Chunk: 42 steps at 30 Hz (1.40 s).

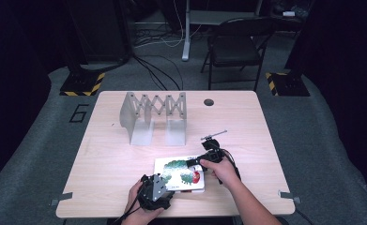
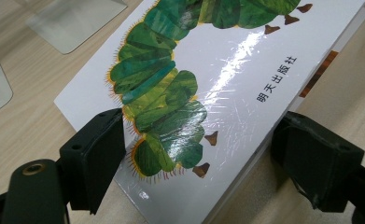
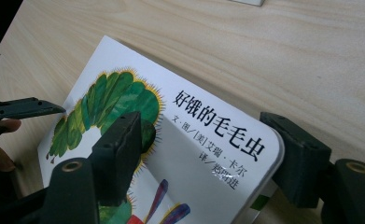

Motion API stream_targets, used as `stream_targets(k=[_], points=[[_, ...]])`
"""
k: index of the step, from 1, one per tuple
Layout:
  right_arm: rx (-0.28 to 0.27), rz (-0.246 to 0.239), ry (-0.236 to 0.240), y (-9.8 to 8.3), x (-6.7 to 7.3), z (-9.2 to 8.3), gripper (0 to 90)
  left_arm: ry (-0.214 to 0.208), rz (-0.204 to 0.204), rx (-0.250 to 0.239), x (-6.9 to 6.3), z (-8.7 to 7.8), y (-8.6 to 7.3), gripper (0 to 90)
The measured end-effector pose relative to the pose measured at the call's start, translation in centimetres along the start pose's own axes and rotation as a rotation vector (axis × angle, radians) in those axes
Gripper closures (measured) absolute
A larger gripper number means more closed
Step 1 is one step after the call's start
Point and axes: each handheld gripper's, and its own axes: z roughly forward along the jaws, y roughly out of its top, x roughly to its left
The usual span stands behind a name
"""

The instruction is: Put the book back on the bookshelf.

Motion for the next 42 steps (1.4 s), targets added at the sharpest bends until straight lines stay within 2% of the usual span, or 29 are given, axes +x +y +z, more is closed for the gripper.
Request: stream_targets(k=[2, 3, 4, 6, 8, 9, 10, 16, 19, 24, 29, 35, 36, 42], points=[[-0.002, -0.005, -0.008, 0.0, 0.2, 0.0, 30.7, -0.001, 0.0, -0.001, 0.0, 0.0, 0.0, 17.9], [-0.004, -0.011, -0.012, 0.0, 0.3, -0.1, 30.7, 0.015, -0.006, -0.008, -0.1, 0.1, 0.0, 17.9], [-0.003, -0.003, -0.013, 0.0, 0.4, -0.1, 30.8, -0.001, -0.004, -0.004, 0.0, 0.0, 0.0, 17.8], [-0.007, -0.013, -0.016, 0.0, 0.4, -0.2, 31.0, 0.0, -0.004, -0.004, 0.0, 0.0, 0.0, 17.8], [-0.006, -0.005, -0.014, 0.0, 0.5, -0.2, 31.4, 0.0, -0.005, -0.005, 0.0, 0.0, 0.0, 17.8], [-0.006, -0.004, -0.015, 0.0, 0.5, -0.2, 31.7, 0.015, -0.005, -0.009, -0.1, 0.1, 0.0, 17.8], [-0.006, -0.002, -0.013, 0.0, 0.4, -0.2, 31.8, 0.006, -0.006, -0.005, 0.0, 0.0, 0.0, 17.8], [-0.01, 0.01, -0.003, 0.0, 0.3, -0.2, 33.7, 0.016, -0.006, -0.009, -0.1, 0.1, 0.0, 17.7], [-0.005, 0.013, 0.005, 0.0, 0.1, -0.2, 33.8, 0.001, -0.005, -0.002, 0.0, 0.0, 0.0, 17.7], [-0.005, 0.02, 0.008, -0.1, -0.2, -0.1, 33.7, 0.001, 0.006, -0.001, 0.0, 0.0, 0.0, 17.6], [-0.002, 0.047, 0.026, -0.2, -0.5, 0.2, 33.6, 0.001, 0.007, 0.0, 0.0, 0.0, 0.0, 17.6], [-0.005, 0.043, 0.024, -0.3, -0.5, 0.2, 33.9, 0.0, 0.004, -0.001, 0.0, 0.0, 0.0, 17.6], [-0.004, 0.044, 0.024, -0.3, -0.6, 0.2, 34.3, -0.005, 0.016, 0.006, 0.1, 0.0, 0.1, 17.4], [-0.001, 0.052, 0.022, -0.3, -0.6, 0.1, 35.5, -0.017, 0.017, 0.026, 0.0, -0.2, 0.3, 18.3]])
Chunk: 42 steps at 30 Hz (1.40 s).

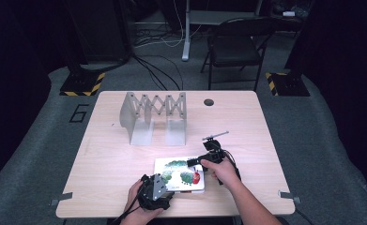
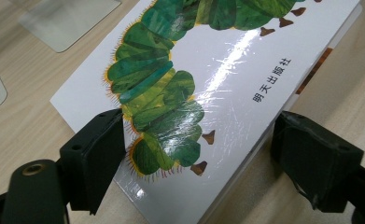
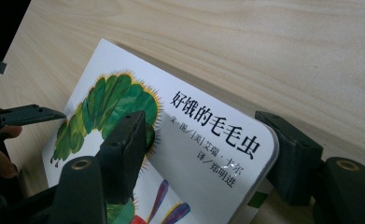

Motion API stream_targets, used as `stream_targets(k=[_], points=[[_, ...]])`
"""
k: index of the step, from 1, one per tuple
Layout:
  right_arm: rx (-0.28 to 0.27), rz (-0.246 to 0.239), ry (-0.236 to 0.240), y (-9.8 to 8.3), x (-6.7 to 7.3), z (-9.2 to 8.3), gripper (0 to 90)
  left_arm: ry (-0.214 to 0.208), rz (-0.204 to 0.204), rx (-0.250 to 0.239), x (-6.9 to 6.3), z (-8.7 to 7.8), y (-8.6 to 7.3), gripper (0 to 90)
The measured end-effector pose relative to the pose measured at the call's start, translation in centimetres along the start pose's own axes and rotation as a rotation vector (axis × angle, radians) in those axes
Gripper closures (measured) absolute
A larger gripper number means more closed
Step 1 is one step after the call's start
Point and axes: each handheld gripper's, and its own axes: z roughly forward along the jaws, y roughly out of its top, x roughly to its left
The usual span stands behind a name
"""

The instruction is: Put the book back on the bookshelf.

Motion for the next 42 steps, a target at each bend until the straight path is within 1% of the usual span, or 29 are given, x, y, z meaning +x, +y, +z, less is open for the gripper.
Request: stream_targets(k=[1, 3, 5, 6, 8, 9, 12, 13, 14, 15, 16, 18, 19, 21, 22, 23, 25, 26, 27, 29, 32, 33, 35, 37, 38, 39, 40, 41, 42], points=[[-0.001, 0.001, 0.0, 0.0, 0.0, 0.0, 35.6, 0.006, 0.009, 0.0, -0.1, 0.0, 0.0, 19.2], [-0.001, 0.001, 0.0, 0.0, 0.0, 0.0, 35.7, 0.001, 0.019, 0.005, -0.1, -0.1, 0.1, 20.8], [-0.002, 0.001, -0.003, 0.0, 0.0, 0.0, 37.4, -0.011, 0.011, 0.007, -0.1, -0.3, 0.0, 21.3], [-0.004, -0.001, -0.005, 0.0, -0.1, 0.0, 37.7, -0.015, 0.002, 0.01, 0.0, -0.4, 0.0, 22.4], [-0.01, 0.021, 0.0, -0.1, -0.1, 0.0, 38.3, -0.016, -0.016, 0.007, 0.1, -0.6, 0.0, 24.3], [-0.005, 0.019, 0.002, -0.1, -0.1, -0.1, 38.3, -0.029, -0.029, 0.013, 0.3, -0.7, 0.0, 24.7], [-0.009, 0.022, 0.001, -0.1, -0.1, -0.1, 38.2, -0.042, -0.071, 0.018, 0.6, -1.0, -0.1, 25.1], [-0.004, 0.023, 0.004, -0.1, -0.1, -0.1, 38.2, -0.055, -0.08, 0.026, 0.7, -1.2, -0.1, 25.2], [-0.006, 0.018, 0.004, -0.1, -0.2, -0.1, 38.2, -0.051, -0.086, 0.019, 0.8, -1.2, -0.1, 25.4], [-0.006, 0.018, 0.005, -0.1, -0.2, -0.1, 38.2, -0.066, -0.091, 0.023, 1.0, -1.3, -0.1, 25.5], [-0.004, 0.023, 0.005, -0.1, -0.1, -0.1, 38.2, -0.064, -0.099, 0.022, 1.0, -1.4, -0.1, 25.6], [-0.004, 0.022, 0.004, -0.1, -0.1, -0.1, 38.2, -0.076, -0.115, 0.028, 1.3, -1.6, 0.0, 26.1], [-0.005, 0.021, 0.004, -0.1, -0.1, -0.1, 38.2, -0.074, -0.127, 0.029, 1.4, -1.7, 0.0, 26.5], [-0.013, 0.025, 0.003, -0.1, -0.1, -0.1, 38.2, -0.071, -0.131, 0.029, 1.8, -2.0, 0.1, 26.5], [-0.012, 0.024, 0.002, -0.1, -0.1, -0.1, 38.2, -0.067, -0.141, 0.02, 1.9, -2.2, 0.2, 26.6], [-0.012, 0.025, 0.003, -0.1, -0.1, -0.1, 38.2, -0.067, -0.148, 0.023, 2.1, -2.4, 0.2, 26.5], [-0.011, 0.024, 0.004, -0.1, -0.1, -0.1, 38.2, -0.061, -0.152, 0.022, 2.6, -2.5, 0.3, 26.5], [-0.011, 0.023, 0.005, -0.1, -0.2, -0.1, 38.3, -0.061, -0.16, 0.019, 2.8, -2.5, 0.3, 26.5], [-0.011, 0.024, 0.005, -0.1, -0.1, -0.1, 38.2, -0.063, -0.159, 0.031, 3.0, -2.4, 0.3, 26.5], [-0.012, 0.025, 0.004, -0.1, -0.1, -0.1, 38.2, -0.061, -0.173, 0.036, 3.4, -2.0, 0.5, 26.5], [-0.013, 0.025, 0.005, -0.1, -0.2, -0.1, 38.3, -0.1, -0.2, 0.044, 4.0, -1.4, 0.9, 26.5], [-0.012, 0.024, 0.005, -0.1, -0.2, -0.1, 38.3, -0.113, -0.202, 0.052, 4.2, -1.4, 1.0, 26.5], [-0.012, 0.024, 0.005, -0.1, -0.2, -0.1, 38.2, -0.11, -0.209, 0.05, 4.3, -1.1, 1.1, 26.4], [-0.013, 0.024, 0.006, -0.2, -0.2, -0.1, 38.3, -0.141, -0.231, 0.072, 4.6, -0.6, 1.2, 24.4], [-0.008, 0.023, 0.009, -0.1, -0.2, -0.1, 38.3, -0.141, -0.231, 0.072, 4.6, -0.6, 1.2, 22.4], [-0.007, 0.022, 0.009, -0.1, -0.2, -0.1, 38.4, -0.147, -0.243, 0.076, 4.7, -0.3, 1.2, 20.1], [-0.008, 0.023, 0.01, -0.1, -0.2, -0.1, 38.5, -0.147, -0.239, 0.075, 4.7, -0.3, 1.1, 19.6], [-0.008, 0.023, 0.009, -0.2, -0.2, -0.1, 38.5, -0.141, -0.246, 0.061, 4.7, -0.2, 1.0, 19.3], [-0.009, 0.02, 0.009, -0.2, -0.2, -0.1, 38.5, -0.141, -0.251, 0.061, 4.7, -0.2, 1.0, 18.7]])
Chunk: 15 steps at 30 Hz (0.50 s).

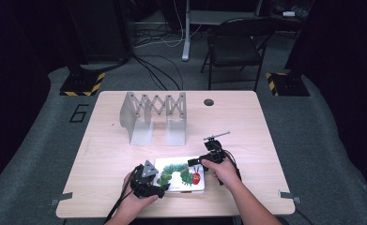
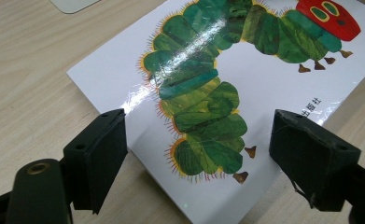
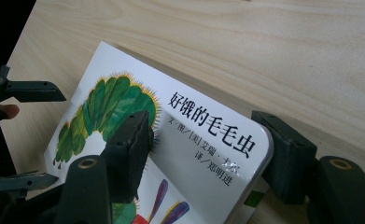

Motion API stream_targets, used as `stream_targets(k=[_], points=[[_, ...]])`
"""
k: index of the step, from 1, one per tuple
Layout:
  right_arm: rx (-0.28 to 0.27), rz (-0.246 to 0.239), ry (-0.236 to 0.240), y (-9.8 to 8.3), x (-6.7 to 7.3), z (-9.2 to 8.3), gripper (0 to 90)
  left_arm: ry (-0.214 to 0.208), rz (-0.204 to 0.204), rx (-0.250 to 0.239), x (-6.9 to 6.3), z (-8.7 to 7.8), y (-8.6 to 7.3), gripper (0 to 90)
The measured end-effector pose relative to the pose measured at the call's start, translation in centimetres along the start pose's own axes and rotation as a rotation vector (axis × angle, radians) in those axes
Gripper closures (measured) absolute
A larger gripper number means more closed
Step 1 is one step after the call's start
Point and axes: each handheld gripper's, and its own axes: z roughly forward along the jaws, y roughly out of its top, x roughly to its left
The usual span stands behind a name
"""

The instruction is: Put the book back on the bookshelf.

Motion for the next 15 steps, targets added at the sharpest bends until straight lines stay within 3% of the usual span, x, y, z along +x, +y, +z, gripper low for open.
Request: stream_targets(k=[5, 8, 15], points=[[-0.002, -0.005, -0.001, 0.0, 0.0, 0.0, 38.8, -0.029, -0.052, -0.009, 0.5, 0.4, -0.3, 13.8], [-0.002, -0.005, -0.001, 0.0, 0.0, 0.0, 38.8, -0.041, -0.053, -0.001, 0.8, 0.5, -0.3, 10.5], [-0.004, -0.011, 0.001, 0.0, -0.1, 0.0, 39.2, -0.09, -0.128, 0.01, 1.5, 1.5, -0.3, 2.5]])
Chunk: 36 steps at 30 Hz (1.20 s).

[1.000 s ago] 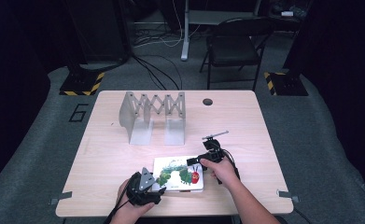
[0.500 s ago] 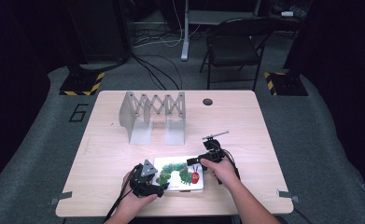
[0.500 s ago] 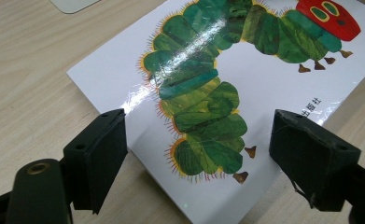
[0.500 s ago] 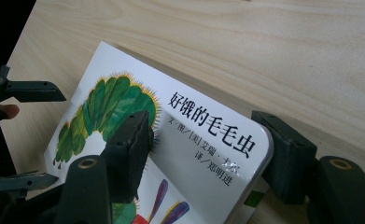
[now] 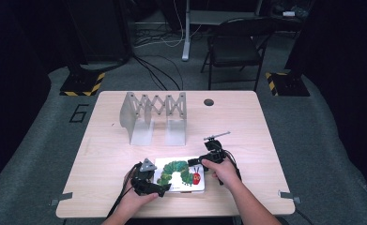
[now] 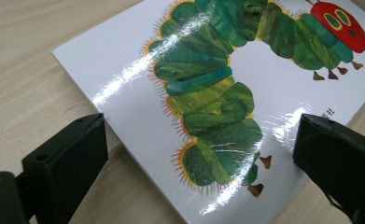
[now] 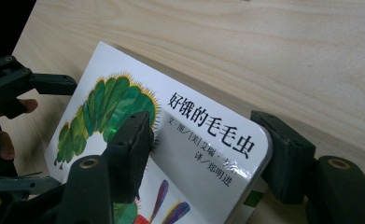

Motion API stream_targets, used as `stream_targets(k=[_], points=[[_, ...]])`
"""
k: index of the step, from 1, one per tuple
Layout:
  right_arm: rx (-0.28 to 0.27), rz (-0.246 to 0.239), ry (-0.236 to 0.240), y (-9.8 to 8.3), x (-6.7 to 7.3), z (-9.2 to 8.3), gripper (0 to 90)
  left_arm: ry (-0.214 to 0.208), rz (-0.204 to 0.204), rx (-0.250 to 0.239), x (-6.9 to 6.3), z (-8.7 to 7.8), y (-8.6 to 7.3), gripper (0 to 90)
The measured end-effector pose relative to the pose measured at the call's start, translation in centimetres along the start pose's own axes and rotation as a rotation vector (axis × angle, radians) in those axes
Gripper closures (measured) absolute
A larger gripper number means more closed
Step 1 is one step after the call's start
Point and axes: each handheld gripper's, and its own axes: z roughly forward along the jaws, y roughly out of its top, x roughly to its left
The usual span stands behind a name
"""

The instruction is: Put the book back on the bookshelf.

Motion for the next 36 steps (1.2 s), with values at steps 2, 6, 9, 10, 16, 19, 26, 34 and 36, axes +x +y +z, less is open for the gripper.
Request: stream_targets(k=[2, 6, 9, 10, 16, 19, 26, 34, 36], points=[[0.0, -0.001, -0.001, 0.0, 0.01, 0.0, 39.2, -0.02, -0.023, 0.013, 0.3, 0.13, 0.0, 0.4], [-0.002, 0.001, -0.002, -0.03, 0.03, 0.0, 39.2, -0.036, -0.014, 0.007, 0.58, 0.28, 0.07, 0.0], [-0.002, 0.001, -0.002, -0.04, 0.04, 0.0, 39.2, -0.048, -0.02, -0.009, 0.64, 0.32, -0.11, 0.0], [-0.001, 0.003, -0.002, -0.04, 0.06, -0.01, 39.2, -0.042, -0.015, -0.013, 0.65, 0.3, -0.15, 0.0], [-0.003, -0.002, -0.007, -0.04, 0.09, -0.01, 39.0, -0.048, -0.017, -0.056, 0.63, 0.31, -0.7, 0.0], [-0.005, 0.002, -0.009, -0.03, 0.18, 0.02, 38.9, -0.05, -0.01, -0.061, 0.68, 0.33, -0.72, 0.0], [0.002, -0.008, -0.009, -0.05, 0.17, -0.11, 39.9, -0.03, 0.002, -0.064, 0.51, 0.38, -0.75, 0.0], [-0.008, -0.004, -0.004, -0.08, 0.56, -0.72, 42.5, -0.043, -0.011, -0.059, 0.47, 0.3, -0.79, 0.0], [-0.019, -0.026, -0.008, -0.1, 0.69, -0.83, 42.7, -0.043, -0.011, -0.059, 0.47, 0.28, -0.8, 0.0]])
